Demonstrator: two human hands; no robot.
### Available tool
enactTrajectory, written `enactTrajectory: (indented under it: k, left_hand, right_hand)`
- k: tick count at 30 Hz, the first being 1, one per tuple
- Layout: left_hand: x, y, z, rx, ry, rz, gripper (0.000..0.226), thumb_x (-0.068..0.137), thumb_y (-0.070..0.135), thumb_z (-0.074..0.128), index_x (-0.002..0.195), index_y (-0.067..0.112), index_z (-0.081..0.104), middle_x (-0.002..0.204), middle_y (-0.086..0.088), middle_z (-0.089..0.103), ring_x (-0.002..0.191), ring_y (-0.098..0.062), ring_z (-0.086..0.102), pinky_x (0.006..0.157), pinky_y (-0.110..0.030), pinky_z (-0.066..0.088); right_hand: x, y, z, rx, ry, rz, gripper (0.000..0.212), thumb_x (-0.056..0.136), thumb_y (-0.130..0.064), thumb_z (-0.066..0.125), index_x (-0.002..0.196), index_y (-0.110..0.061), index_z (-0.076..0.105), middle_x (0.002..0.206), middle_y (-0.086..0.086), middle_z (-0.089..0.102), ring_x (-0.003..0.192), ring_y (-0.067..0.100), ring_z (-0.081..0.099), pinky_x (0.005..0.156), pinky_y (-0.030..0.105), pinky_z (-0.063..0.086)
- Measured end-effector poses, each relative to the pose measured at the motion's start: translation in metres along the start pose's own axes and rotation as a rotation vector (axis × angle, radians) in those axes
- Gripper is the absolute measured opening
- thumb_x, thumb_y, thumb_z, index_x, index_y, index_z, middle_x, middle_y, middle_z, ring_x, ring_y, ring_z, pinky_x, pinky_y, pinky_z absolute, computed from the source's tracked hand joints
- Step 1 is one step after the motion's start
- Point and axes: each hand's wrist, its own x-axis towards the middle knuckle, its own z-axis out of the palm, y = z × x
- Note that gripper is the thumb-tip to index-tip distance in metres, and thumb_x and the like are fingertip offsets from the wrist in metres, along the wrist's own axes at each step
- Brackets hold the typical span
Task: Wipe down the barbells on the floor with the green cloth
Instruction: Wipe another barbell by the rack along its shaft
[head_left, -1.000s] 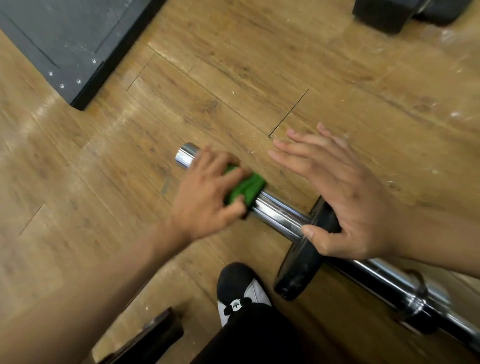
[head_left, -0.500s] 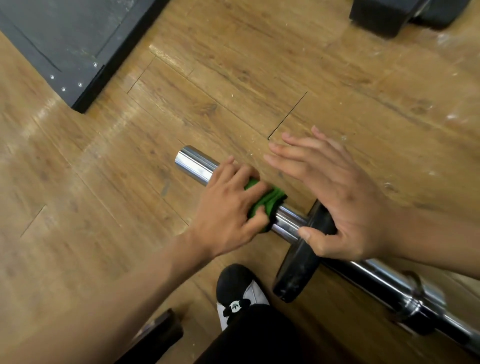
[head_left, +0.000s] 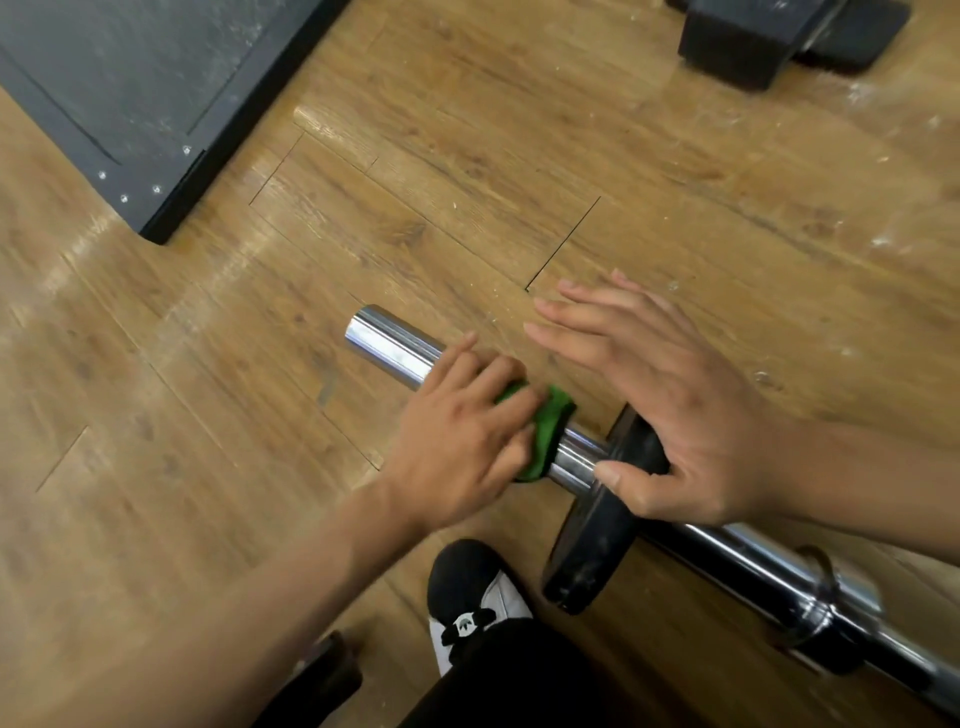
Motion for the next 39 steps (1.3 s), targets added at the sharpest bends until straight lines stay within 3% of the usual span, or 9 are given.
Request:
enactTrajectory:
  k: [6,11,14,16,23,25,30,34,39]
  left_hand:
    - [0.003,-0.085,-0.024,0.147,0.058,-0.344,0.045,0.107,0.034,0.031,0.096,0.010,0.068,0.099,-0.009,0.061,0.099,-0.032,0.058,0.119,-0.052,0.026]
    - [0.006,0.023,0.010,0.023,0.060,0.005,0.049,0.110,0.032,0.032,0.132,0.003,0.065,0.118,-0.015,0.065,0.119,-0.036,0.056,0.119,-0.054,0.032]
    - [0.010,0.023,0.013,0.007,0.038,0.162,0.049,0.108,0.033,0.038,0.137,0.003,0.063,0.127,-0.017,0.063,0.126,-0.037,0.056,0.122,-0.053,0.031]
    - [0.016,-0.008,0.008,0.024,0.033,0.173,0.050,0.107,0.038,0.039,0.129,0.002,0.066,0.120,-0.018,0.064,0.116,-0.038,0.059,0.117,-0.054,0.035]
    - [0.035,-0.072,-0.008,0.092,0.223,-0.193,0.055,0.108,0.046,0.032,0.087,0.009,0.066,0.089,-0.009,0.061,0.085,-0.032,0.055,0.093,-0.052,0.046]
    - [0.043,-0.035,0.006,0.012,0.289,-0.093,0.055,0.108,0.045,0.033,0.085,0.009,0.068,0.090,-0.010,0.063,0.086,-0.032,0.056,0.083,-0.048,0.048]
    - [0.055,-0.002,0.029,0.057,0.387,0.279,0.051,0.108,0.041,0.038,0.104,0.005,0.073,0.103,-0.018,0.068,0.095,-0.035,0.064,0.107,-0.049,0.046]
    - [0.070,-0.079,0.006,0.192,0.345,0.081,0.051,0.108,0.045,0.032,0.105,0.007,0.068,0.103,-0.012,0.065,0.094,-0.035,0.061,0.099,-0.051,0.043]
    - [0.103,-0.083,-0.006,0.141,0.333,-0.108,0.044,0.109,0.035,0.035,0.099,0.010,0.070,0.103,-0.011,0.066,0.098,-0.035,0.060,0.089,-0.049,0.043]
  right_hand:
    - [0.009,0.002,0.005,0.025,0.029,0.020,0.084,0.082,-0.049,0.051,0.157,-0.012,0.039,0.160,0.009,0.042,0.156,0.027,0.027,0.127,0.057,0.014]
    - [0.000,0.015,-0.004,0.027,0.020,0.042,0.082,0.083,-0.048,0.049,0.156,-0.012,0.041,0.161,0.009,0.040,0.156,0.027,0.025,0.126,0.059,0.015]
    - [-0.001,0.021,-0.010,0.033,-0.023,0.079,0.080,0.087,-0.050,0.046,0.158,-0.013,0.039,0.163,0.009,0.038,0.157,0.026,0.023,0.127,0.058,0.012]
    - [0.004,0.023,-0.010,0.032,-0.042,0.099,0.078,0.090,-0.051,0.044,0.158,-0.014,0.037,0.163,0.009,0.038,0.158,0.025,0.022,0.128,0.057,0.010]
    - [0.002,-0.024,-0.014,-0.175,0.139,0.132,0.058,0.089,-0.023,0.050,0.144,-0.008,0.058,0.151,0.014,0.053,0.147,0.030,0.042,0.128,0.054,0.015]
    - [-0.005,-0.046,-0.007,-0.261,0.070,0.134,0.054,0.092,-0.036,0.052,0.138,-0.012,0.064,0.148,0.012,0.058,0.145,0.028,0.046,0.128,0.054,0.012]
    - [0.001,-0.021,-0.024,-0.286,-0.091,0.210,0.061,0.087,-0.038,0.052,0.143,-0.018,0.061,0.145,0.010,0.060,0.145,0.026,0.045,0.130,0.052,0.004]
    - [0.019,0.003,-0.047,-0.357,-0.068,0.380,0.068,0.087,-0.038,0.039,0.153,-0.024,0.049,0.158,0.015,0.046,0.154,0.031,0.029,0.128,0.052,-0.011]
    - [0.032,-0.009,-0.056,-0.310,0.019,0.424,0.062,0.077,-0.025,0.050,0.139,-0.020,0.059,0.141,0.007,0.059,0.141,0.025,0.045,0.129,0.045,-0.004]
